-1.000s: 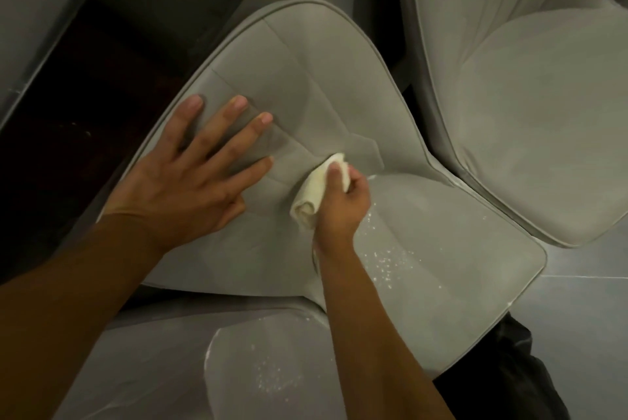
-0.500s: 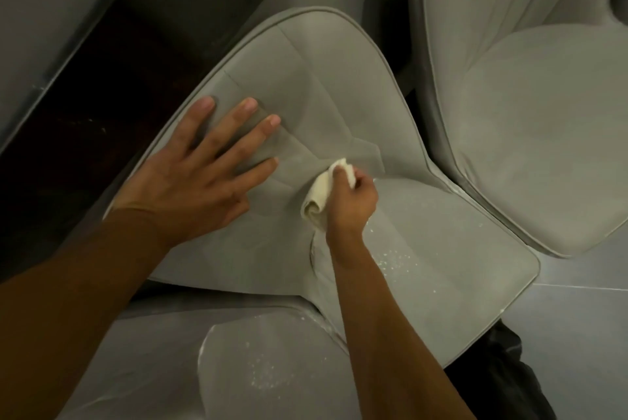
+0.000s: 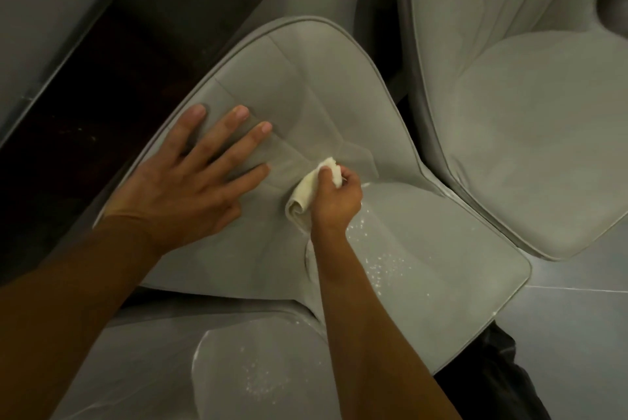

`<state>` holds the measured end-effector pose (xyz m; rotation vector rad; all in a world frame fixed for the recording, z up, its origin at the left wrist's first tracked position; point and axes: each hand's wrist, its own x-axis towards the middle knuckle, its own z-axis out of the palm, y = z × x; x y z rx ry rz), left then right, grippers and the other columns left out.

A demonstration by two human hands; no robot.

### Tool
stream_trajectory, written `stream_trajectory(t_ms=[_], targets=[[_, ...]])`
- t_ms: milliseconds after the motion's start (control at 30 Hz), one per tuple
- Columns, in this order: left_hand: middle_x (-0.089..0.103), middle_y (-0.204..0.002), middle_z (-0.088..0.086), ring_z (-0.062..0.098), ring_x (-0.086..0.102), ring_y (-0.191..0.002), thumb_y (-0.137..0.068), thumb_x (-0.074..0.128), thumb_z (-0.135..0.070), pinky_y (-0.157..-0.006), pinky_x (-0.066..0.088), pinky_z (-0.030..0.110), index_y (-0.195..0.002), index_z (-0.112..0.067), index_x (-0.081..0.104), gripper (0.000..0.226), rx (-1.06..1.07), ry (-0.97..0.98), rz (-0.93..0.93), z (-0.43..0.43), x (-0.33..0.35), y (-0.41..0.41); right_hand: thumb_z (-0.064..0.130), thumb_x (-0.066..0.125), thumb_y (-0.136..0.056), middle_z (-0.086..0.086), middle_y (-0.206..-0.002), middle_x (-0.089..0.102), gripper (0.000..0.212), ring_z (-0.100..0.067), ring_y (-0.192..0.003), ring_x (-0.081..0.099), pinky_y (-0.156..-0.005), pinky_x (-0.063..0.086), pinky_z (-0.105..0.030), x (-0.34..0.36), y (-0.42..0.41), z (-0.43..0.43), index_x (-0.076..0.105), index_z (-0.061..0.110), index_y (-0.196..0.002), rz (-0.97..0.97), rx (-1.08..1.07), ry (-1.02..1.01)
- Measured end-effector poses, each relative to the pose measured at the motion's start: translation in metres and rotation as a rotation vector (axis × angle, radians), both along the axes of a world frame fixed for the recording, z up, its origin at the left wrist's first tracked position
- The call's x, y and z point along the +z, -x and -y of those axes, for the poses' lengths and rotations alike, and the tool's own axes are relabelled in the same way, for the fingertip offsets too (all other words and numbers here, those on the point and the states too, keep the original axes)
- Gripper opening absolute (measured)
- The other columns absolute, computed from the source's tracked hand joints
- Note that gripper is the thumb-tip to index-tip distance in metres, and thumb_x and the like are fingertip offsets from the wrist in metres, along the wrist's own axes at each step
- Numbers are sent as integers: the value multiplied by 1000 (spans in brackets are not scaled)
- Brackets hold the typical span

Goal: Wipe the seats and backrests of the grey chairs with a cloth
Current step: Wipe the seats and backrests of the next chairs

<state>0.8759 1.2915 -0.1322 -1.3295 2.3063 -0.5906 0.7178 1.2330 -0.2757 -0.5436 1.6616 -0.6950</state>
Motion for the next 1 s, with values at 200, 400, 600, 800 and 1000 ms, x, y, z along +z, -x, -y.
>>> stream_trajectory(t_ms=[200,400,600,800,1000], targets=[[20,-166,21,46,15,-152,-91,52,-40,-123,3,64,-145,-18,55,58,-3,8,-11,0,-1,1,21,68,-90,7,-88,58,15,-2,-74,54,-59,38,-4,-21,2,-2,59,18,-102,24,-26,-49],[22,-165,21,46,17,-152,-95,48,-39,-123,5,64,-145,-17,55,55,-3,16,-18,-1,-2,0,21,69,-88,-6,-97,67,12,-23,-90,65,-89,53,-37,-44,16,31,62,17,-97,-26,-360,-126],[21,-166,21,46,16,-152,-96,46,-40,-123,5,64,-146,-17,54,55,2,12,2,-1,-2,-1,23,67,-92,0,-99,66,16,-9,-85,63,-79,53,-23,-22,17,29,63,13,-104,65,-353,118],[18,-166,21,45,12,-153,-96,46,-41,-123,5,63,-148,-17,52,58,5,6,-18,0,-2,0,23,68,-90,-8,-98,68,15,-26,-91,65,-90,54,-36,-66,7,27,65,12,-99,40,-352,-256],[19,-166,21,46,14,-152,-93,51,-43,-123,7,64,-148,-18,52,60,-2,7,16,-1,-2,0,17,66,-91,-11,-94,67,24,-28,-85,65,-78,53,-32,-86,28,42,68,0,-107,90,-364,-338]])
